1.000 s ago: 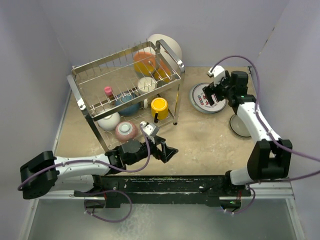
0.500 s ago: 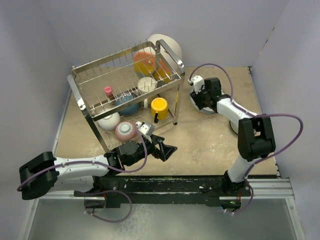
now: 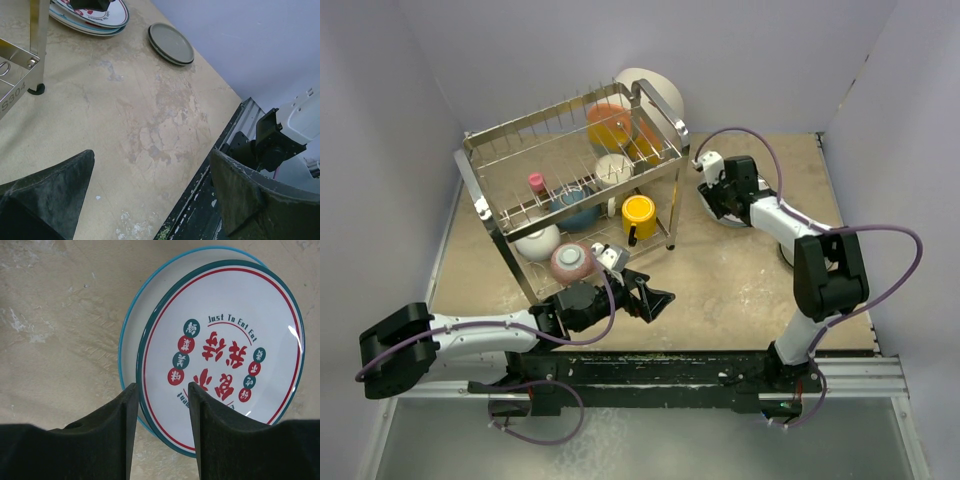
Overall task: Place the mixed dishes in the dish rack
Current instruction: Pick up the plate at the center of the board.
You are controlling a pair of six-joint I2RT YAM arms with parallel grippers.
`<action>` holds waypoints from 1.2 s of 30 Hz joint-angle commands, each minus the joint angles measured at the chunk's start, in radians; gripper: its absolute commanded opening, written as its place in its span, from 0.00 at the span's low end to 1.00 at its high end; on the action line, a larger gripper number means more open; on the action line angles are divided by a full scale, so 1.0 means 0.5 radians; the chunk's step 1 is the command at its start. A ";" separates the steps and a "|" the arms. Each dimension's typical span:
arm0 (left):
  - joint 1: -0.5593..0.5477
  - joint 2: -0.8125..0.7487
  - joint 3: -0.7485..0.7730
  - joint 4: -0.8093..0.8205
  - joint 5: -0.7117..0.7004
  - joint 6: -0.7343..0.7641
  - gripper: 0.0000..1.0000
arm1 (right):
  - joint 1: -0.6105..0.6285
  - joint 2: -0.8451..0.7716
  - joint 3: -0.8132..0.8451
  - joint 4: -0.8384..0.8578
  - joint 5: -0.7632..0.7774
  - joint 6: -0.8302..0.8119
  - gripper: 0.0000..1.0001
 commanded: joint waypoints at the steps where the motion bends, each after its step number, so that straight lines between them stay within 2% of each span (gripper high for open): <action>1: -0.008 0.005 -0.007 0.123 0.003 -0.026 0.99 | 0.017 0.022 0.004 0.051 0.027 0.016 0.47; 11: -0.008 0.031 0.001 0.138 0.008 -0.029 0.99 | 0.021 0.121 0.022 0.030 0.084 0.013 0.42; 19: -0.008 0.037 -0.003 0.142 0.011 -0.034 0.99 | 0.050 0.184 -0.001 0.083 0.368 -0.097 0.35; 29: -0.007 0.035 -0.014 0.148 0.018 -0.041 0.99 | 0.117 0.282 -0.015 0.071 0.517 -0.214 0.38; 31: -0.008 0.032 -0.013 0.149 0.018 -0.044 0.99 | 0.127 0.284 -0.018 0.067 0.526 -0.225 0.35; 36: -0.008 0.021 -0.019 0.148 0.018 -0.044 0.99 | 0.137 0.249 -0.015 0.044 0.519 -0.241 0.17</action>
